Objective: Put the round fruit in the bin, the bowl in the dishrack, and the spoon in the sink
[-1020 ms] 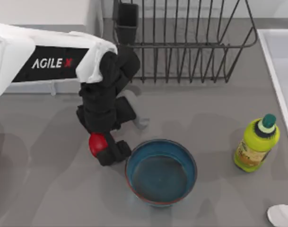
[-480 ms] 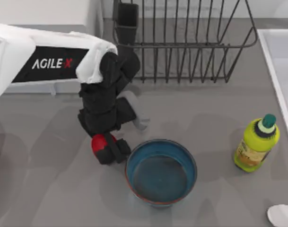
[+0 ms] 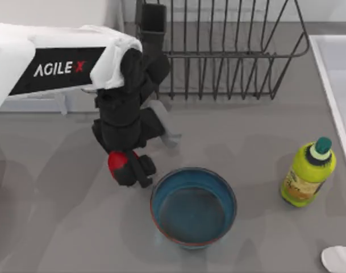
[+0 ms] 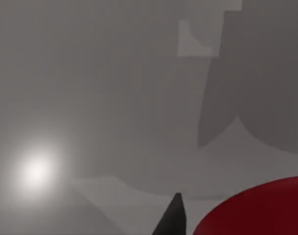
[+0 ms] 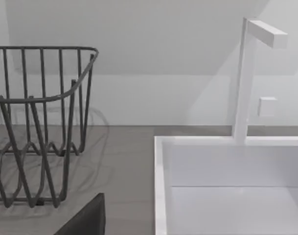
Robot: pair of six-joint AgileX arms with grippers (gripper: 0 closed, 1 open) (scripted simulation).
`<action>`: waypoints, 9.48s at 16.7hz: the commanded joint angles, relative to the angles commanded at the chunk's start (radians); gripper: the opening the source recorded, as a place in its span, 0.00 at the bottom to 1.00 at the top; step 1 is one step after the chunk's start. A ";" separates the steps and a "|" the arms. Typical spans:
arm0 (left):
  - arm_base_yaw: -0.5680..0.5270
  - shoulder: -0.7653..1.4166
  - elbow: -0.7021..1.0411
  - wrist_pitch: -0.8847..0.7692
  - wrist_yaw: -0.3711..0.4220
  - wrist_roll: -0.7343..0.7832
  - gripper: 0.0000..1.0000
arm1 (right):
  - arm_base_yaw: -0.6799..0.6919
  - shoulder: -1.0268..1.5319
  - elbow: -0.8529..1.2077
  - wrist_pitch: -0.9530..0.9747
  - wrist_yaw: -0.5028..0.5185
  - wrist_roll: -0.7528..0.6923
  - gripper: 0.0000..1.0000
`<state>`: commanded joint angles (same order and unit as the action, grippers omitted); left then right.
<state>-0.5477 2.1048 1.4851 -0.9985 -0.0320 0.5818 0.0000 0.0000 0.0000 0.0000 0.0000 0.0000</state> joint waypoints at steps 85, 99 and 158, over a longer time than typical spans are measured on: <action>0.840 -0.712 -0.533 0.171 0.114 -1.552 1.00 | 0.000 0.000 0.000 0.000 0.000 0.000 1.00; 0.582 -1.988 -1.388 0.889 0.040 -0.686 1.00 | 0.000 0.000 0.000 0.000 0.000 0.000 1.00; 0.548 -2.105 -1.485 0.998 0.032 -0.582 1.00 | 0.741 1.976 1.289 -0.881 0.001 0.720 1.00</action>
<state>0.0000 0.0000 0.0000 0.0000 0.0000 0.0000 0.7409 1.9763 1.2888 -0.8809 0.0011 0.7205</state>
